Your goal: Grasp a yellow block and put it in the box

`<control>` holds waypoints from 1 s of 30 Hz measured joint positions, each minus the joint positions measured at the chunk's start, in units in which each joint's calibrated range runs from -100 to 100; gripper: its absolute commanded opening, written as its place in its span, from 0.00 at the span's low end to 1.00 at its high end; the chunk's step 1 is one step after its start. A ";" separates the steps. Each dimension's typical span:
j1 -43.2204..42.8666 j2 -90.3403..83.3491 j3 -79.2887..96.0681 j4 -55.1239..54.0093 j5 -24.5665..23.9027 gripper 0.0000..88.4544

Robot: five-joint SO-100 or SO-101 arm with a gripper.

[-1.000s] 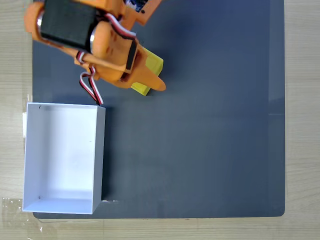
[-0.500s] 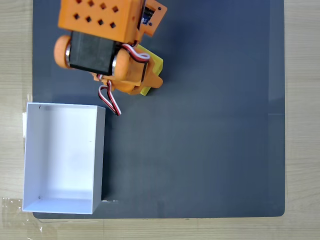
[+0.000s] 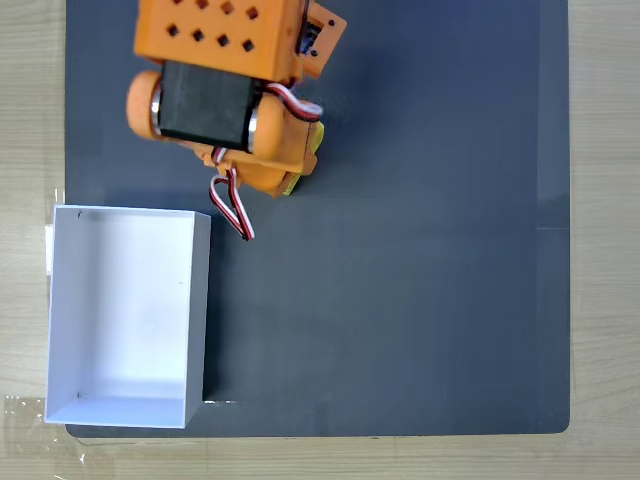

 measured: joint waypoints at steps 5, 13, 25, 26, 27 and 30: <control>-6.39 -8.85 -2.35 -4.50 -8.45 0.22; -8.10 -17.87 -2.35 -14.80 -24.51 0.22; 5.76 -16.60 -5.69 -30.38 -35.50 0.22; 6.75 -15.34 -6.87 -31.33 -35.97 0.22; 7.65 -13.91 -8.13 -32.11 -36.45 0.22; 10.44 -9.19 -12.74 -32.71 -37.45 0.22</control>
